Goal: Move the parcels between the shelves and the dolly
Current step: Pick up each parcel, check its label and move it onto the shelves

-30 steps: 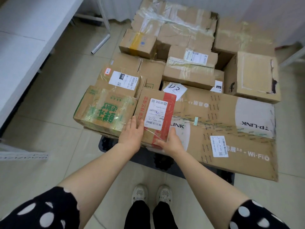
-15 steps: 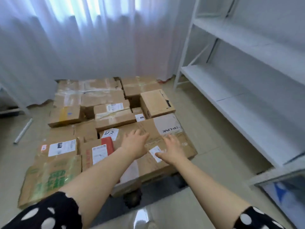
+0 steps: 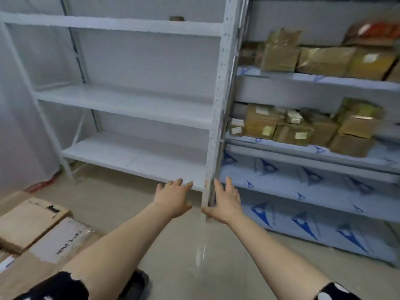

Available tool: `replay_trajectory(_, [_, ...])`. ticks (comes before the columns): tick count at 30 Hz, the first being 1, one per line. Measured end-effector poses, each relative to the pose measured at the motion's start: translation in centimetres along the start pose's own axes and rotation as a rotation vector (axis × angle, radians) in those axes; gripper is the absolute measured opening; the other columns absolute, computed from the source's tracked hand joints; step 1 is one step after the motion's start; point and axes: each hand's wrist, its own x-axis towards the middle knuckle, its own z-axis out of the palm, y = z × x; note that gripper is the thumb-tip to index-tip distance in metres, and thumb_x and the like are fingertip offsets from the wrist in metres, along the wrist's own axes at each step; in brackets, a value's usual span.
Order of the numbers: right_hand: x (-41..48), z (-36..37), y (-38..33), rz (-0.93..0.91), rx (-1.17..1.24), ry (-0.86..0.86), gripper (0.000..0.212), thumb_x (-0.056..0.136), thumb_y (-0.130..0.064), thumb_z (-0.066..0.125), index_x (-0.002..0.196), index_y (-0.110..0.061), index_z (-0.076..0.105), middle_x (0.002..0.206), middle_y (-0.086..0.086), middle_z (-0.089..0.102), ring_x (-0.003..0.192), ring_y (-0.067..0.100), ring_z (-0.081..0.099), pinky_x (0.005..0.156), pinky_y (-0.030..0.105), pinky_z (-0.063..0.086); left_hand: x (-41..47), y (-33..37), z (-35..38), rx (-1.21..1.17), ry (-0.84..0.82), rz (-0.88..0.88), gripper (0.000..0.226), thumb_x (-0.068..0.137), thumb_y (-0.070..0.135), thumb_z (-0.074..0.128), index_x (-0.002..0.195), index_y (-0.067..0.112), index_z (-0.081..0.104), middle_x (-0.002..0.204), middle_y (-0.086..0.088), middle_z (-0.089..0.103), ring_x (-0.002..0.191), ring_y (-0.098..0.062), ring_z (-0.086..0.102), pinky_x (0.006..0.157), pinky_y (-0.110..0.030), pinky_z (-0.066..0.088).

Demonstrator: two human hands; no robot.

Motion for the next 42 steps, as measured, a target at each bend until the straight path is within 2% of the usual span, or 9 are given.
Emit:
replay_trajectory(7, [-2.5, -12.1, 24.5, 0.278, 0.184, 0.147, 0.104, 0.079, -0.045, 0.072, 0.153, -0.020, 0.003, 0.159, 0.007, -0.011, 0.147, 0.028, 0.000, 0.116, 0.040, 0.017, 10.7, 26.3, -1.6, -0.007, 0.039, 0.299, 0.070, 0.092, 0.049, 0.049, 0.152, 0.031, 0.016, 0.157, -0.006, 0.023, 0.140, -0.027, 0.029, 0.113, -0.042, 0.028])
replay_trajectory(11, [-4.9, -17.7, 36.0, 0.413, 0.277, 0.244, 0.097, 0.079, -0.042, 0.072, 0.151, -0.012, 0.014, 0.156, 0.009, 0.014, 0.143, 0.027, 0.015, 0.112, 0.038, 0.026, 14.2, 39.0, -2.1, -0.028, 0.032, 0.438, 0.071, 0.093, 0.047, 0.049, 0.153, 0.029, 0.014, 0.157, -0.004, 0.021, 0.140, -0.027, 0.029, 0.112, -0.040, 0.030])
replay_trajectory(13, [-5.1, -19.8, 40.3, 0.447, 0.323, 0.282, 0.094, 0.079, -0.043, 0.071, 0.150, -0.012, 0.017, 0.154, 0.008, 0.021, 0.141, 0.025, 0.022, 0.112, 0.038, 0.029, 16.0, 43.8, -2.7, -0.010, 0.030, 0.486, 0.071, 0.094, 0.048, 0.048, 0.153, 0.029, 0.014, 0.156, -0.004, 0.022, 0.138, -0.026, 0.032, 0.109, -0.040, 0.034])
replay_trajectory(21, [0.6, -27.6, 52.5, 0.419, 0.436, 0.370, 0.080, 0.090, -0.043, 0.060, 0.152, -0.015, 0.017, 0.157, 0.005, 0.021, 0.143, 0.022, 0.024, 0.110, 0.034, 0.028, 26.5, 57.5, -6.1, -0.034, 0.100, 0.537, 0.066, 0.095, 0.042, 0.049, 0.152, 0.029, 0.017, 0.156, -0.003, 0.024, 0.134, -0.026, 0.038, 0.103, -0.038, 0.042])
replay_trajectory(28, [12.4, -36.0, 61.0, 0.331, 0.529, 0.491, 0.050, 0.099, -0.031, 0.047, 0.145, -0.014, 0.036, 0.147, 0.005, 0.042, 0.133, 0.022, 0.041, 0.105, 0.031, 0.033, 41.9, 66.0, -8.2, -0.308, 0.183, 0.407, 0.056, 0.091, 0.051, 0.050, 0.140, 0.028, 0.041, 0.125, -0.003, 0.060, 0.107, -0.023, 0.060, 0.088, -0.039, 0.052])
replay_trajectory(31, [16.3, -38.6, 64.6, 0.320, 0.540, 0.467, 0.044, 0.101, -0.028, 0.043, 0.143, -0.013, 0.039, 0.144, 0.007, 0.046, 0.131, 0.022, 0.044, 0.105, 0.031, 0.034, 46.5, 68.9, -9.4, -0.365, 0.207, 0.356, 0.049, 0.094, 0.046, 0.046, 0.135, 0.019, 0.048, 0.122, -0.007, 0.062, 0.107, -0.026, 0.060, 0.085, -0.035, 0.050])
replay_trajectory(35, [21.1, -41.3, 69.4, 0.298, 0.569, 0.447, 0.045, 0.103, -0.027, 0.037, 0.146, -0.013, 0.035, 0.149, 0.006, 0.039, 0.137, 0.021, 0.037, 0.110, 0.031, 0.028, 50.8, 72.5, -11.5, -0.502, 0.261, 0.279, 0.036, 0.098, 0.040, 0.043, 0.109, 0.010, 0.060, 0.101, -0.010, 0.066, 0.093, -0.026, 0.062, 0.082, -0.037, 0.052])
replay_trajectory(39, [26.2, -43.7, 73.0, 0.283, 0.622, 0.438, 0.045, 0.104, -0.026, 0.035, 0.145, -0.009, 0.036, 0.150, 0.007, 0.038, 0.138, 0.021, 0.034, 0.111, 0.030, 0.026, 54.7, 75.4, -12.5, -0.616, 0.285, 0.129, 0.039, 0.100, 0.037, 0.043, 0.114, 0.004, 0.058, 0.106, -0.014, 0.063, 0.099, -0.028, 0.059, 0.081, -0.035, 0.047])
replay_trajectory(42, [30.6, -45.3, 75.3, 0.232, 0.625, 0.397, 0.043, 0.104, -0.026, 0.034, 0.143, -0.007, 0.040, 0.147, 0.008, 0.042, 0.136, 0.023, 0.037, 0.108, 0.030, 0.029, 57.8, 76.9, -13.0, -0.682, 0.290, 0.014, 0.043, 0.099, 0.038, 0.043, 0.112, -0.001, 0.059, 0.100, -0.015, 0.061, 0.090, -0.028, 0.057, 0.073, -0.033, 0.044])
